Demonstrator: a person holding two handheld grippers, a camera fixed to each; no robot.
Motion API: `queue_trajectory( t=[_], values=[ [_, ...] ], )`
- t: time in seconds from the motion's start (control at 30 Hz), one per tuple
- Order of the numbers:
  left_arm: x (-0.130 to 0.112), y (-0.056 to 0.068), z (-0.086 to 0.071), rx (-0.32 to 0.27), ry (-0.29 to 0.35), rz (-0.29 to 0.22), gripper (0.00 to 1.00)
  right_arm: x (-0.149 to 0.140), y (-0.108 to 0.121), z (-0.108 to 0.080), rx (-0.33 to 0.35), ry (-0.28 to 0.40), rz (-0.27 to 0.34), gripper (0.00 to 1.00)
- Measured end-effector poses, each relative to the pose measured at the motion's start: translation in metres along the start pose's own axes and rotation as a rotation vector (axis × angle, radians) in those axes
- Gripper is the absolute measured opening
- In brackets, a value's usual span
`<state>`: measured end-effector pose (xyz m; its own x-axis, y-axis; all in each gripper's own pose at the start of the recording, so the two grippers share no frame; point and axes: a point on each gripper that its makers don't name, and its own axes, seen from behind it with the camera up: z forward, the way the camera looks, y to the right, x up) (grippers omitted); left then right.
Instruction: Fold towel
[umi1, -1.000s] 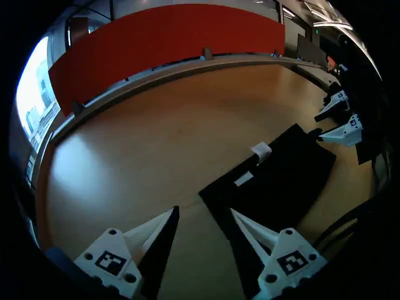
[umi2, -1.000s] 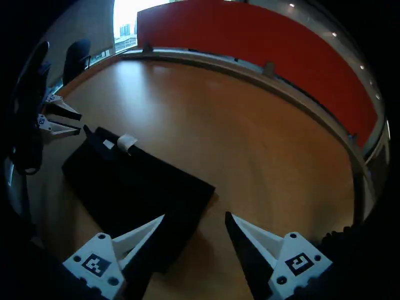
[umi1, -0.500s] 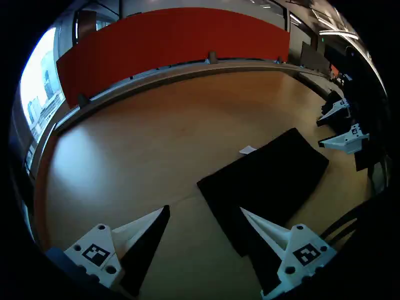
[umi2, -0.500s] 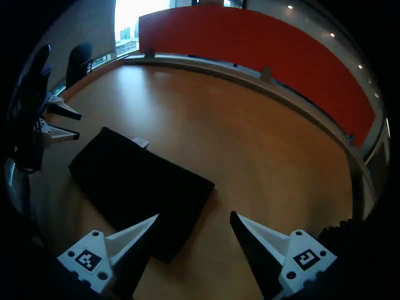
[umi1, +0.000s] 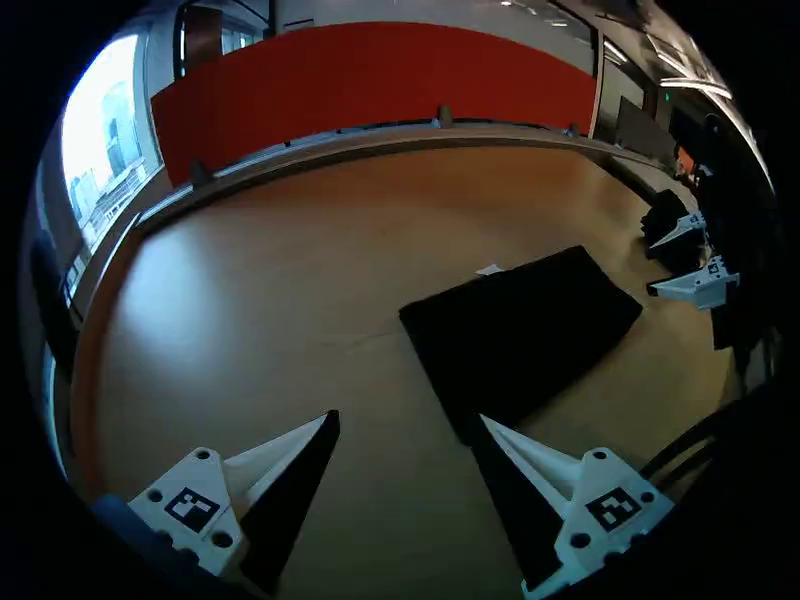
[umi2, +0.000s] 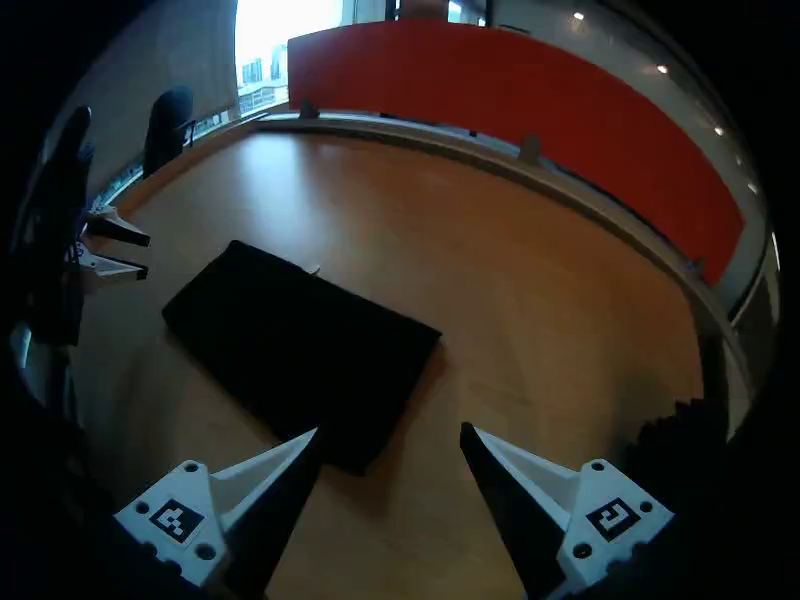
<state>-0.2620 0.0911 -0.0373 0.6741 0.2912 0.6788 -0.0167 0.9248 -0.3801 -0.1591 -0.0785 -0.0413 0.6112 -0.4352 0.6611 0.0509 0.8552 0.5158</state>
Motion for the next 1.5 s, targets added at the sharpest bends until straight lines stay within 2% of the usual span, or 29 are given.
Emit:
queue_trajectory(
  t=[0.27,0.57,1.1,1.5],
  values=[
    [-0.021,0.002,-0.023,0.02,0.002,-0.057,0.93,-0.011,-0.007,-0.012,0.013,0.006,-0.002,1.0],
    [-0.03,-0.006,-0.041,0.057,0.011,-0.09,0.93,-0.014,-0.008,-0.013,0.038,0.005,-0.023,1.0],
    [-0.06,-0.025,-0.084,0.144,0.037,-0.199,0.93,-0.012,-0.018,0.005,0.122,-0.022,-0.146,1.0],
    [-0.076,-0.04,-0.094,0.174,0.058,-0.236,0.93,-0.021,-0.016,0.014,0.153,-0.078,-0.222,0.93]
  ],
)
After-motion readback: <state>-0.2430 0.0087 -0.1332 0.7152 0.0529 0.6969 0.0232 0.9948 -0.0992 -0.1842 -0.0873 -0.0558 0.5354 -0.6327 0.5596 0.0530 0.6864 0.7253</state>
